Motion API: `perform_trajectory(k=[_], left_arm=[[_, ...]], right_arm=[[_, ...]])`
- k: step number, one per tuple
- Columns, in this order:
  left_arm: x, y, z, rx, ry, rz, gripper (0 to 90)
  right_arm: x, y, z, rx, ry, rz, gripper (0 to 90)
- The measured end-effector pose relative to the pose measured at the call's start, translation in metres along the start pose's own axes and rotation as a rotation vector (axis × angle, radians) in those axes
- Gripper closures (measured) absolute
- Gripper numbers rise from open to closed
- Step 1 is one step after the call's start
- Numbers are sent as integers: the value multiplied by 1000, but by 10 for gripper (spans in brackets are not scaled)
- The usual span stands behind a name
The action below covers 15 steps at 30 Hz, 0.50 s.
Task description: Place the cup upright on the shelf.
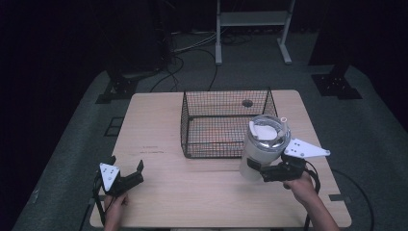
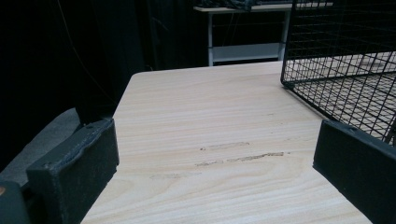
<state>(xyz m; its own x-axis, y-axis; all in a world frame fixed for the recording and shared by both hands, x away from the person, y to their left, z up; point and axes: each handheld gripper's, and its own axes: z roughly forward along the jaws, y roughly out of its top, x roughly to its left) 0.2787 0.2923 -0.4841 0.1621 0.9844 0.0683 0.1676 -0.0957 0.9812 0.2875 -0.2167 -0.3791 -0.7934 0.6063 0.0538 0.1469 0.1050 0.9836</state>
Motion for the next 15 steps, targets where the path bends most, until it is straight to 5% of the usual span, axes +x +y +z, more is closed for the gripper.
perform_trajectory(k=[15], left_arm=[[1,0,0,-3,-2,4,0]], right_arm=[[-6,39,14,1,14,-23,86]])
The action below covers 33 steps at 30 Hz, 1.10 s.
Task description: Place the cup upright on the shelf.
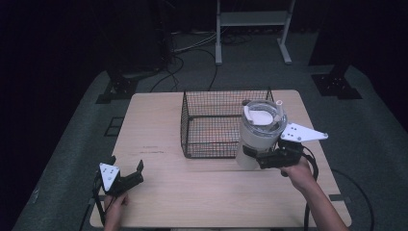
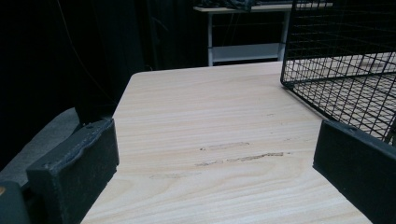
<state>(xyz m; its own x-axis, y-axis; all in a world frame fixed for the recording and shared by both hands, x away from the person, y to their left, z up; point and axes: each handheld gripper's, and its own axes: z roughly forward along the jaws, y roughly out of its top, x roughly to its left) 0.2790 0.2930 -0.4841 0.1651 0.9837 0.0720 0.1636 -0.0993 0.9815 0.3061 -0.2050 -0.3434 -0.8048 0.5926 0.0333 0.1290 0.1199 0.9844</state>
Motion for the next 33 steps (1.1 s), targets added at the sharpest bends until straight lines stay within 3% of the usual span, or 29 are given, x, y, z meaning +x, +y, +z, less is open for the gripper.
perform_trajectory(k=[5,19,27,33], left_arm=[[0,0,0,-4,0,-6,0],[0,0,0,-2,0,-5,0],[0,0,0,-2,-2,-6,0],[0,0,0,-1,-2,-8,0]], right_arm=[[-5,12,6,-15,11,28,86],[-15,35,25,-3,17,12,86],[-23,51,47,1,25,-8,85],[-32,53,64,13,27,17,85]])
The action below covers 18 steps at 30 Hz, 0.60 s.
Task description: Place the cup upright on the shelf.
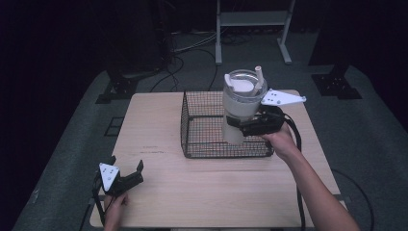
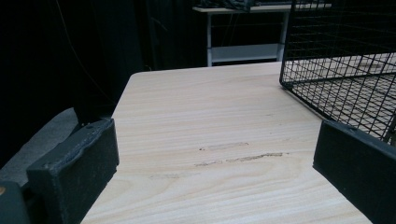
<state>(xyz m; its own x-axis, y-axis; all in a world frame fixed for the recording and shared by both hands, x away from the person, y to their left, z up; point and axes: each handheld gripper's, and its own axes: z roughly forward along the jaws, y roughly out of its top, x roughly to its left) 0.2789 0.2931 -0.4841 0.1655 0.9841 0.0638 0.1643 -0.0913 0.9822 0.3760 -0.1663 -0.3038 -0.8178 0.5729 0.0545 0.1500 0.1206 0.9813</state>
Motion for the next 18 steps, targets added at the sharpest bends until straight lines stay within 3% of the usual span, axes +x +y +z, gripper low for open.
perform_trajectory(k=[18], left_arm=[[0,0,0,-1,-6,8,0]], right_arm=[[-23,5,48,31,3,-2,85]])
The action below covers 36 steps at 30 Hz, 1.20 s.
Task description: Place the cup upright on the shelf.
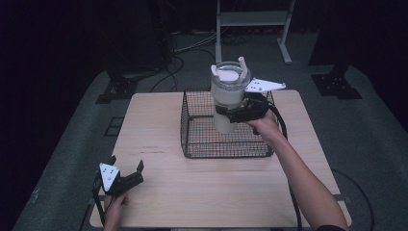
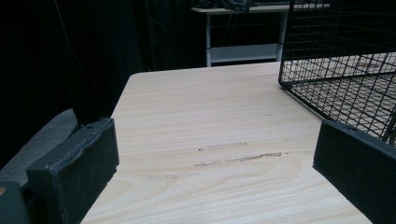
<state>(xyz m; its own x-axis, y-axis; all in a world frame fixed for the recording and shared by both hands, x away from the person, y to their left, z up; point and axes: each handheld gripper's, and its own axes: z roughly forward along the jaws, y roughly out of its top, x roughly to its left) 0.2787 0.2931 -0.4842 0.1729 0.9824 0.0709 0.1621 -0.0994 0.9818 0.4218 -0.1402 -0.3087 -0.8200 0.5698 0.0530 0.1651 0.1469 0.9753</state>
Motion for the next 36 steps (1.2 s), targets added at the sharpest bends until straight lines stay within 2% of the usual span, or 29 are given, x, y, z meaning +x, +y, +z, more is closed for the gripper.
perform_trajectory(k=[9,17,24,36], left_arm=[[-1,0,0,-3,-2,-4,0],[0,0,0,-3,-2,-6,0],[0,0,0,-3,-3,-4,0],[0,0,0,-3,-6,-3,0]], right_arm=[[-6,0,26,13,7,-1,85],[-10,-1,42,16,14,-17,85],[-20,-12,60,45,20,-34,85],[-31,-29,83,68,33,-22,85]])
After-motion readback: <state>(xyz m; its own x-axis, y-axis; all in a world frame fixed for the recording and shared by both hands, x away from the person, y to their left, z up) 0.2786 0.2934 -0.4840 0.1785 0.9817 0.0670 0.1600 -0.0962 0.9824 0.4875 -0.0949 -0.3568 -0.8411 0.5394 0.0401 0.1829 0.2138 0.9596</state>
